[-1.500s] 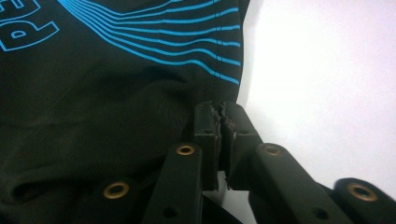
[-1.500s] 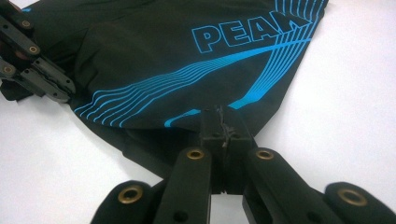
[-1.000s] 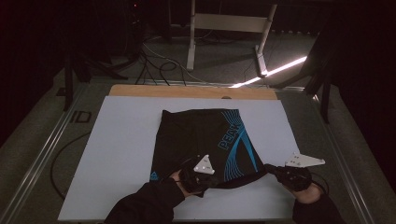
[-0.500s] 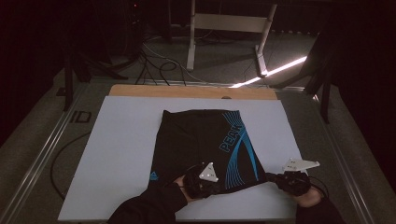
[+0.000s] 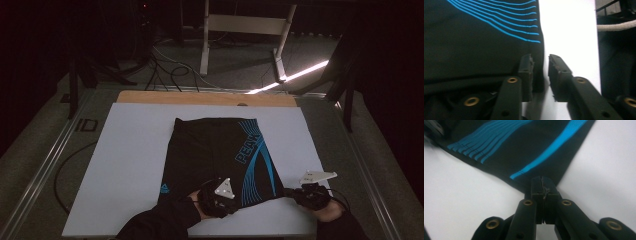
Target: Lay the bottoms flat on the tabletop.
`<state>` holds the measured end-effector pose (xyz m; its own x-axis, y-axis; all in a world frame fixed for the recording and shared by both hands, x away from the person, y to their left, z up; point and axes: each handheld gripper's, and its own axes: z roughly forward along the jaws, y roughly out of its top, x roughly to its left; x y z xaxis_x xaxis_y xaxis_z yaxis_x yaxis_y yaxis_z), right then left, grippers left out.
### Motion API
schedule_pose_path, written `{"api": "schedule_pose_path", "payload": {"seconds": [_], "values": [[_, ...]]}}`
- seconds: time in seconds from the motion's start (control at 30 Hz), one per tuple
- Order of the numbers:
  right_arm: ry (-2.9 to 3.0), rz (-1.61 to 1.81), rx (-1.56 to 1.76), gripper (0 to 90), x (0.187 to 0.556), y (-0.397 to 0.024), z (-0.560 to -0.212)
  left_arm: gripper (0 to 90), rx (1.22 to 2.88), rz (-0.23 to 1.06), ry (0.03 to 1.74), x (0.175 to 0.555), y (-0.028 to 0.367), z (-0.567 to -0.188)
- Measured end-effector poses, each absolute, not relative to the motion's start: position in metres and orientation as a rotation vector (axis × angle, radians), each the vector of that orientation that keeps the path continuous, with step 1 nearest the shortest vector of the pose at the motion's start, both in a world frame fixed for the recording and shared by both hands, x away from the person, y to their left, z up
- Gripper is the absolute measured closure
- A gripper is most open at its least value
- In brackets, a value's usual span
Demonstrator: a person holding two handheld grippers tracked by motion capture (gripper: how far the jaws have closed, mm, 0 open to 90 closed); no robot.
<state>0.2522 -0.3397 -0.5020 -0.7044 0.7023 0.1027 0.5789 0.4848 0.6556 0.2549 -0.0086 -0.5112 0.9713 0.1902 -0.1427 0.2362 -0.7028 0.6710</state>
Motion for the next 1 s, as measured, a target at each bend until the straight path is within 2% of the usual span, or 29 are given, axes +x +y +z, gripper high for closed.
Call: {"api": "schedule_pose_path", "payload": {"seconds": [0.03, 0.07, 0.13, 0.2, 0.27, 0.3, 0.4, 0.57, 0.73, 0.8, 1.0], "values": [[2.537, 1.040, 1.098, 82.6, 0.252, -0.339, -0.500, 67.7, 2.363, -0.088, 0.294, 0.255, -0.008, -0.511], [2.526, 1.081, 1.095, 81.2, 0.251, -0.338, -0.497, 64.9, 2.347, -0.094, 0.289, 0.255, -0.007, -0.509], [2.513, 1.136, 1.062, 70.3, 0.250, -0.336, -0.493, 59.2, 2.321, -0.102, 0.284, 0.255, -0.005, -0.505], [2.492, 1.183, 1.047, 66.3, 0.249, -0.334, -0.489, 55.2, 2.275, -0.112, 0.275, 0.256, -0.001, -0.499], [2.480, 1.215, 1.028, 53.7, 0.250, -0.331, -0.485, 49.5, 2.235, -0.118, 0.266, 0.256, 0.003, -0.494], [2.467, 1.223, 1.021, 52.1, 0.250, -0.329, -0.484, 47.6, 2.216, -0.121, 0.268, 0.256, 0.005, -0.491], [2.430, 1.281, 1.023, 37.3, 0.252, -0.324, -0.479, 40.8, 2.176, -0.119, 0.263, 0.258, 0.013, -0.485], [2.387, 1.371, 1.013, 15.7, 0.256, -0.320, -0.471, 18.7, 2.138, -0.082, 0.291, 0.260, 0.024, -0.476], [2.364, 1.411, 0.986, 13.2, 0.258, -0.312, -0.466, 0.2, 2.118, -0.084, 0.315, 0.266, 0.035, -0.469], [2.337, 1.445, 0.962, 10.5, 0.260, -0.304, -0.464, 0.1, 2.110, -0.059, 0.333, 0.268, 0.044, -0.465], [2.294, 1.481, 0.916, 10.4, 0.263, -0.292, -0.461, 0.1, 2.065, -0.030, 0.375, 0.273, 0.067, -0.460]]}}
